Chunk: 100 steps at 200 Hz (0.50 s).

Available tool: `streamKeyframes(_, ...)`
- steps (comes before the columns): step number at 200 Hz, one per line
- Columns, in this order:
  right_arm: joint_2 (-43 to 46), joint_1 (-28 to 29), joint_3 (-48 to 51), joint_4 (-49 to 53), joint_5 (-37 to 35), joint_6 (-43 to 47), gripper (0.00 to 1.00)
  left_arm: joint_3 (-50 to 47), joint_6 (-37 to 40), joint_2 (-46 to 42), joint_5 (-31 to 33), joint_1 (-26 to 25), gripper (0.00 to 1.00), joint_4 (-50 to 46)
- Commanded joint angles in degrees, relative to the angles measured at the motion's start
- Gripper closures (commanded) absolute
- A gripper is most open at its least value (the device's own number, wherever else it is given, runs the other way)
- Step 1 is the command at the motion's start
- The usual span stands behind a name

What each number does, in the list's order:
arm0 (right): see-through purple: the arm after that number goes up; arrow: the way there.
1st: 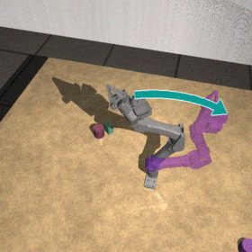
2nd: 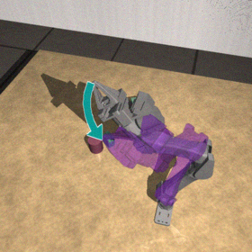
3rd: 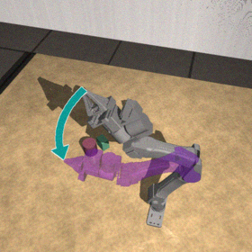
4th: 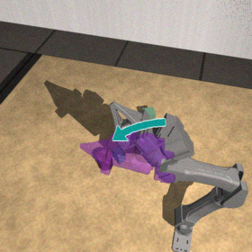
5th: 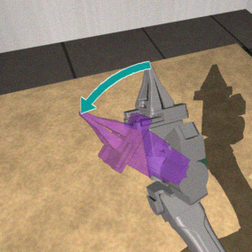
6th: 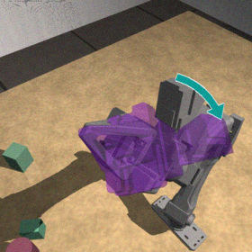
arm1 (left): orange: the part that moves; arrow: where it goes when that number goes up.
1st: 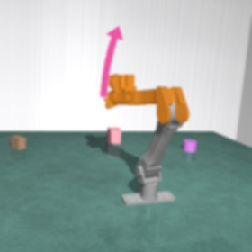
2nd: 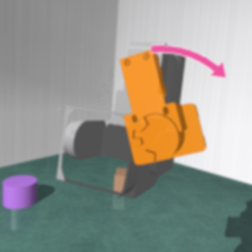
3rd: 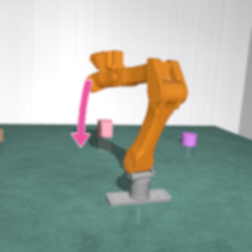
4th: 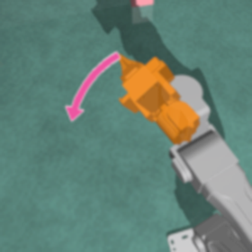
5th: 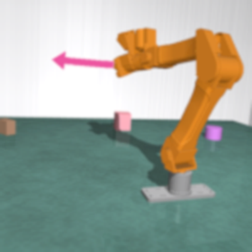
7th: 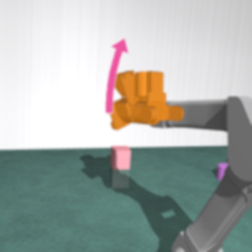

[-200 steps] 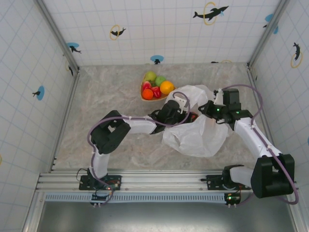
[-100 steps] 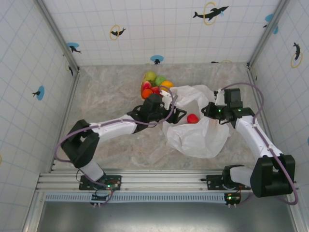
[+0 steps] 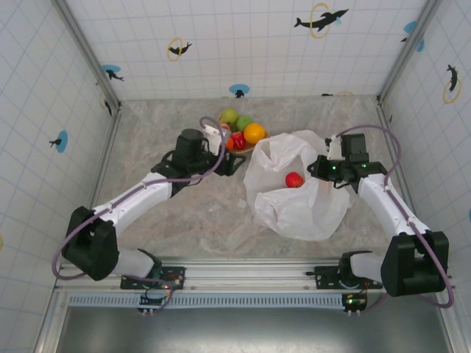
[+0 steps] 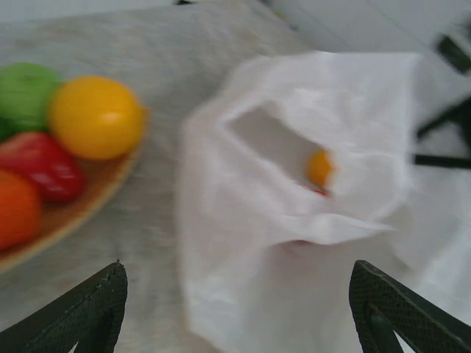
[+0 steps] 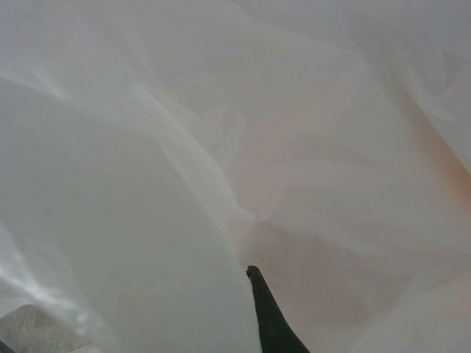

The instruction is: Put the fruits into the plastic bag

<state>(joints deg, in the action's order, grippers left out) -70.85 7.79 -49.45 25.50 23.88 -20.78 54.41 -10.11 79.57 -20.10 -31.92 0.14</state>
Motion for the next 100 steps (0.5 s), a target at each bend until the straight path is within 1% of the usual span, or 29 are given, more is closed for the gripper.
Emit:
streamKeyframes(1, 0.0, 0.2, -2.7, -0.3, 0.1, 0.0, 0.98, 5.1, -0.1, 1.8, 14.9, 1.4, 0.19, -6.0)
streamKeyframes(23, 0.1, 1.0, -3.2, -0.1, 0.0, -0.2, 0.98, 9.5, 0.5, 5.3, 19.8, 2.1, 0.17, -9.4)
streamKeyframes(51, 0.3, 1.9, -3.9, 0.4, -0.7, -0.7, 0.97, 15.2, 2.1, 11.4, 24.0, 2.7, 0.17, -13.8)
streamKeyframes(100, 0.3, 3.0, -4.5, 1.1, -1.4, -0.5, 0.97, 25.6, 3.5, 23.4, 22.5, 3.4, 0.16, -19.9)
